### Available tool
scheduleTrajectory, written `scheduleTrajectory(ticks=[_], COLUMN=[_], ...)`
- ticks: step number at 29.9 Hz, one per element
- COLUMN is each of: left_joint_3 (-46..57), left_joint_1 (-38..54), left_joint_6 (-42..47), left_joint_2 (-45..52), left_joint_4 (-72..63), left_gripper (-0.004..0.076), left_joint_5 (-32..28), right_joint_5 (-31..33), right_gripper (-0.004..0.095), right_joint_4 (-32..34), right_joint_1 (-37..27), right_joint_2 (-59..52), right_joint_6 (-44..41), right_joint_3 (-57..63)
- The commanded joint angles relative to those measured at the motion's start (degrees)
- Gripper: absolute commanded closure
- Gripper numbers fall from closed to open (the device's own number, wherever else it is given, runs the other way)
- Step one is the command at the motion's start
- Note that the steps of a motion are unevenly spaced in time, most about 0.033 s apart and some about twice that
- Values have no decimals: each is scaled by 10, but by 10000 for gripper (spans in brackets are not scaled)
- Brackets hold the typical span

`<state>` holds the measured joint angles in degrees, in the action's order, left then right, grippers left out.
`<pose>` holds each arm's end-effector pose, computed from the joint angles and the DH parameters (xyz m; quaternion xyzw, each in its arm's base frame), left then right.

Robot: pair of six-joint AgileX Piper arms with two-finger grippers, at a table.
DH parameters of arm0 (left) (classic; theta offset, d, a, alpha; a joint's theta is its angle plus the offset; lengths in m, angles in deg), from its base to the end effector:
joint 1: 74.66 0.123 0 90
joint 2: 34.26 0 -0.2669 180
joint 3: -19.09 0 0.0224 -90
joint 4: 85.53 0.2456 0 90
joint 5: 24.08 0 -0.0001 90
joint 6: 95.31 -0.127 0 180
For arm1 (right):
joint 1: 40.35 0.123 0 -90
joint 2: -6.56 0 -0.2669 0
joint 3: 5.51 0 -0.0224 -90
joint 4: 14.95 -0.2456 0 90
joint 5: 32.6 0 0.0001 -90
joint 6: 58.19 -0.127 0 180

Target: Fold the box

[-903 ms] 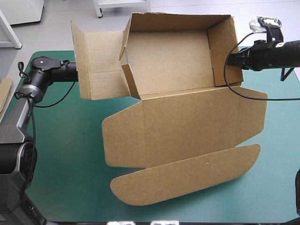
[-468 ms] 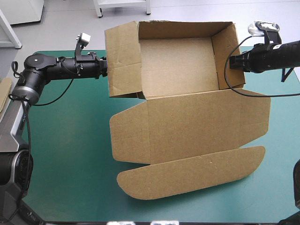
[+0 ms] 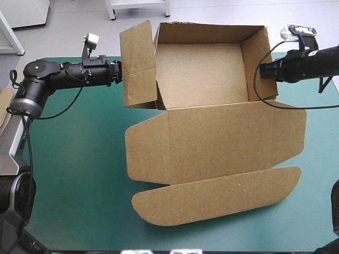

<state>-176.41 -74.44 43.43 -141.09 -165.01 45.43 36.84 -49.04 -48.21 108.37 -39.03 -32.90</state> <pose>0.3676 -0.1156 0.3724 0.1525 0.7525 -0.5418 0.3420 0.3603 0.0176 0.3889 -0.0768 0.9058 0.2155 0.3568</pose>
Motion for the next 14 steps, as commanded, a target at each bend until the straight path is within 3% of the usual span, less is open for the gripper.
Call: scheduleTrajectory(ticks=[1,14], left_joint_3=[-19,-19], left_joint_1=[-8,-22], left_joint_6=[3,15], left_joint_2=[38,38], left_joint_4=[-57,-61], left_gripper=[732,732], left_joint_5=[45,45], right_joint_5=[-25,-49], right_gripper=[921,921], right_joint_4=[-26,21], right_joint_1=[-2,65], right_joint_2=[-20,10], right_joint_6=[-9,-27], right_joint_3=[-18,-18])
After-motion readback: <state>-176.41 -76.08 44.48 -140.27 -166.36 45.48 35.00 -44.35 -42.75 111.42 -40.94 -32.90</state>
